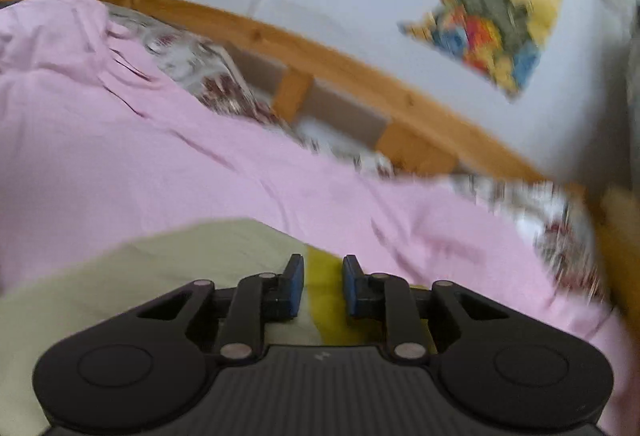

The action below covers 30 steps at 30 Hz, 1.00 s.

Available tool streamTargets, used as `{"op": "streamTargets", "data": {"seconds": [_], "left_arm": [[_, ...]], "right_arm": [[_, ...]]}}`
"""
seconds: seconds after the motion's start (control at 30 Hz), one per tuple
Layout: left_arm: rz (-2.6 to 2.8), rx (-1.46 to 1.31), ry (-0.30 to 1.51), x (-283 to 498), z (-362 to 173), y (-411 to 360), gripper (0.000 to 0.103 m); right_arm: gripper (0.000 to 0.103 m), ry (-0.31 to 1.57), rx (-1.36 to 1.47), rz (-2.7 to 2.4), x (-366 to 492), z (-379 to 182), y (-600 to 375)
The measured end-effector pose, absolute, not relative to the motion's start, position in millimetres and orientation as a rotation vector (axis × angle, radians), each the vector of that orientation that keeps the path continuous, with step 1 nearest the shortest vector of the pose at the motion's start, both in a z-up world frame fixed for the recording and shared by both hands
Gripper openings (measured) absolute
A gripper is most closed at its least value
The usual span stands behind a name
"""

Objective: Fold large clothes
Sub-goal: 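Pat the folded jacket bundle flat with both open tools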

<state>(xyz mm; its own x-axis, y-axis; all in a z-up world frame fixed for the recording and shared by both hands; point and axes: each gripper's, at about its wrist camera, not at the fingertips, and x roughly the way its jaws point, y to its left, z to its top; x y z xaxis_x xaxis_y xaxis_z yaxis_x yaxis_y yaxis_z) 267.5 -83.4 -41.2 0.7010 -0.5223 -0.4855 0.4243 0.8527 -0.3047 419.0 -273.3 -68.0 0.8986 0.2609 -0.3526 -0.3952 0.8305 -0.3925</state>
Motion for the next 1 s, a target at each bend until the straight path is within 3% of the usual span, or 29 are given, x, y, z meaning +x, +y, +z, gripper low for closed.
{"op": "streamTargets", "data": {"seconds": [0.2, 0.43, 0.53, 0.57, 0.6, 0.7, 1.0], "left_arm": [[-0.552, -0.134, 0.547, 268.5, -48.4, -91.5, 0.052], [-0.565, -0.131, 0.535, 269.4, -45.6, -87.3, 0.055], [-0.572, -0.284, 0.587, 271.2, -36.0, -63.5, 0.062], [-0.575, -0.337, 0.58, 268.2, -33.6, -54.9, 0.065], [-0.566, -0.373, 0.568, 264.1, -31.2, -47.4, 0.07], [-0.525, -0.428, 0.563, 254.6, -26.7, -34.4, 0.071], [-0.475, -0.451, 0.735, 260.1, -46.4, -40.1, 0.067]], "right_arm": [[0.023, 0.272, -0.405, 0.355, 425.5, -93.6, -290.0], [0.024, 0.328, -0.399, 0.358, 426.6, -75.4, -291.7], [0.032, 0.364, -0.34, 0.323, 402.7, -42.0, -300.1], [0.04, 0.385, -0.337, 0.315, 392.5, -32.9, -304.2], [0.043, 0.412, -0.332, 0.31, 378.0, -24.1, -309.4], [0.044, 0.454, -0.304, 0.336, 328.9, -13.5, -320.9], [0.05, 0.366, -0.384, 0.3, 238.3, -81.9, -304.8]]}}
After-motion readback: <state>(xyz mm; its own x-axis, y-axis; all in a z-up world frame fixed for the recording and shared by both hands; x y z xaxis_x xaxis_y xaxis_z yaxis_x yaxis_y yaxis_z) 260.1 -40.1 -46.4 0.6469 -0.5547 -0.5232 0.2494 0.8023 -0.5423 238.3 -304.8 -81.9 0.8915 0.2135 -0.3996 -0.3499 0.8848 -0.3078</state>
